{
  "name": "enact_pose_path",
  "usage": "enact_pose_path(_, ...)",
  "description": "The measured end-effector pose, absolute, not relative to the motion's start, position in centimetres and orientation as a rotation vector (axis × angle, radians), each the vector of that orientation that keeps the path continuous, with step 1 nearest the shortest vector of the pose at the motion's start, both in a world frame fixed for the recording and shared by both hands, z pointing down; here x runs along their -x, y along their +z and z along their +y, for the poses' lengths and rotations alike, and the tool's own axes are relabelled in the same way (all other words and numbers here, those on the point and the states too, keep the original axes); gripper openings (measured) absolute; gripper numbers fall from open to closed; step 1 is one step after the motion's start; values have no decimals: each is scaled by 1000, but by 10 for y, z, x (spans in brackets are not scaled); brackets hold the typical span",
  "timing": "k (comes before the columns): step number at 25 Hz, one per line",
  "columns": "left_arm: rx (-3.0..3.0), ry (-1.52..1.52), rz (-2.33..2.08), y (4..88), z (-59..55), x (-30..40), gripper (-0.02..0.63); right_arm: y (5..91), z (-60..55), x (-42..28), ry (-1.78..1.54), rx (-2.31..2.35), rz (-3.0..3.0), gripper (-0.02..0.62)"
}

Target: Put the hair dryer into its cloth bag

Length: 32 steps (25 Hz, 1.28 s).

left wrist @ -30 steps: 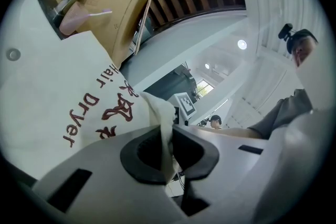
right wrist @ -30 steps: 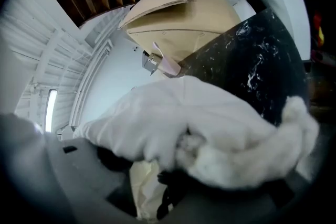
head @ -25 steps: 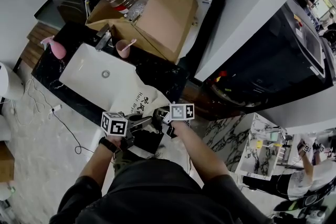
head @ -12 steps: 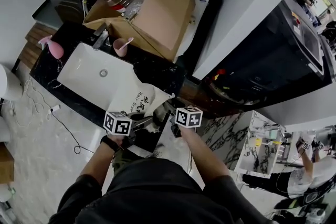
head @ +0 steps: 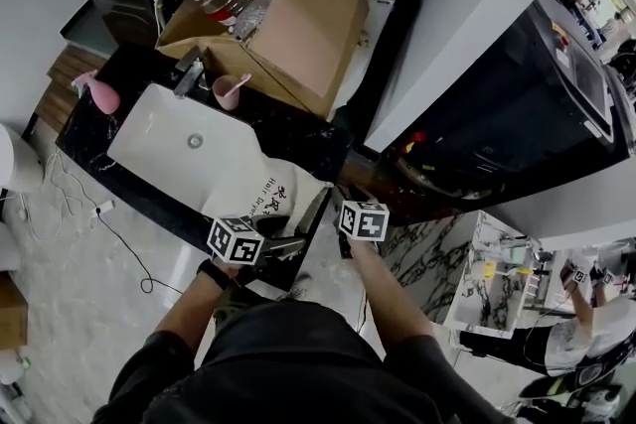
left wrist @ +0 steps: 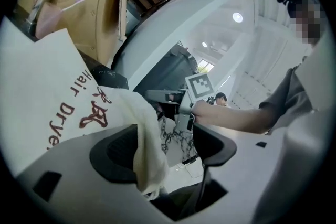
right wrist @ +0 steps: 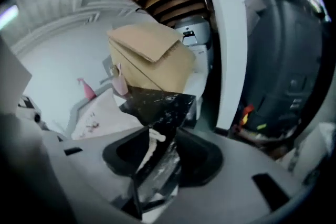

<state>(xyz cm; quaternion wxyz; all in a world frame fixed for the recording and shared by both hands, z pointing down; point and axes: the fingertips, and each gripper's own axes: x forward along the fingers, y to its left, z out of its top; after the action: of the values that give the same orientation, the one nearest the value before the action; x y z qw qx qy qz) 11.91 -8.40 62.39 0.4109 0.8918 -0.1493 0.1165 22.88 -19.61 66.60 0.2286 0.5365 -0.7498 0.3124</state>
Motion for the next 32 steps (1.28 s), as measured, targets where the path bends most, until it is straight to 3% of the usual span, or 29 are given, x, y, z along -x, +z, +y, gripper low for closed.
enact_pose_path(1,-2257,277,-388,620,-86,-117,314,662,-190,-219,1031,-1417,-2132,149)
enact_pose_path(5,-2355,299,-430,604,-97,-99,314,644,-163,-169,1622,-1063,-2294,144)
enact_pose_path(10,-2421,272,-584,583,-144,-59,314,633,-148,-138,1874,-840,-2293,155)
enact_pose_path(15,-2312,157,-613,597,-188,-38,314,656,-141,-122,1900,-817,-2170,144)
enact_pose_path(17,-2291,140,-629,600,-195,-32,311,662,-141,-129,1824,-894,-2145,29)
enact_pose_path(32,-2293,192,-665,604,-203,-22,302,665,-147,-170,1612,-1140,-2189,28)
